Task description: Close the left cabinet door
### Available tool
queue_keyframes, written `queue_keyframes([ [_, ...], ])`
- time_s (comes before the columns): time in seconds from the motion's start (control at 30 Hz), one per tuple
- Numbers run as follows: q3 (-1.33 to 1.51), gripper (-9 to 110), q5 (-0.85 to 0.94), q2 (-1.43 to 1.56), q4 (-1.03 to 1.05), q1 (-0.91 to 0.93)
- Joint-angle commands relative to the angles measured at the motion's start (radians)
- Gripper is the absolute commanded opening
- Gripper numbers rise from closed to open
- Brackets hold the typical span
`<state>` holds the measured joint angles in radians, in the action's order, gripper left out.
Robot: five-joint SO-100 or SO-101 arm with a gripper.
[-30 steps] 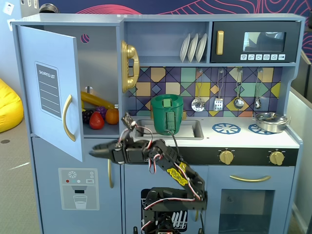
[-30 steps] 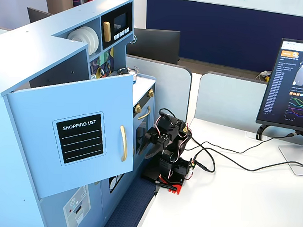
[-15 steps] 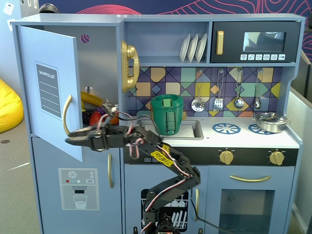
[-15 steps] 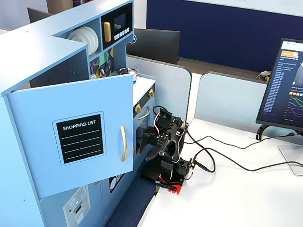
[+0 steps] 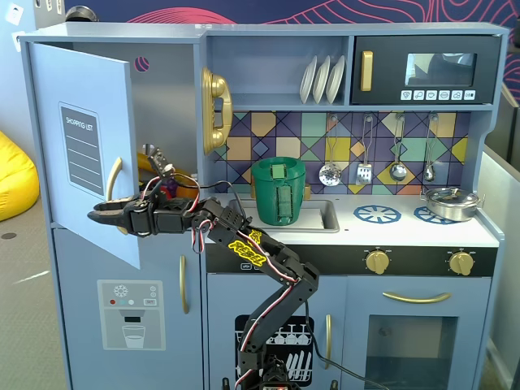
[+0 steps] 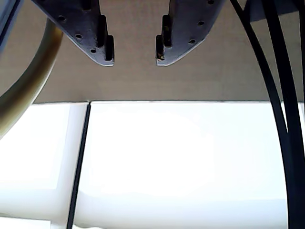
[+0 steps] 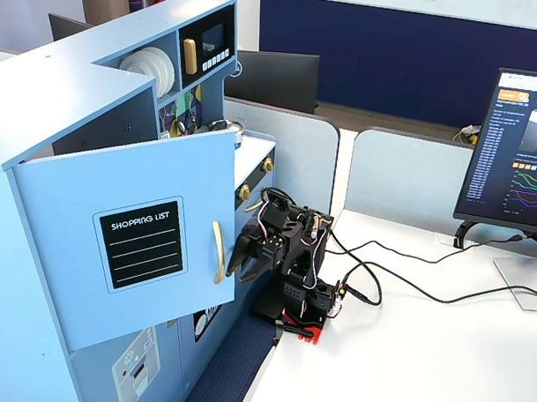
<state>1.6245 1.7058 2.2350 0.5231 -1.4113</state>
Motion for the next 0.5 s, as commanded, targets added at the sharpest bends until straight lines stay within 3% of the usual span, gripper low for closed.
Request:
queue_keyframes([
  [0.0,-0.061,0,-0.037,0.005,-0.034,0.104],
  [0.47,-0.046,0,-0.179,0.011,-0.015,0.485],
])
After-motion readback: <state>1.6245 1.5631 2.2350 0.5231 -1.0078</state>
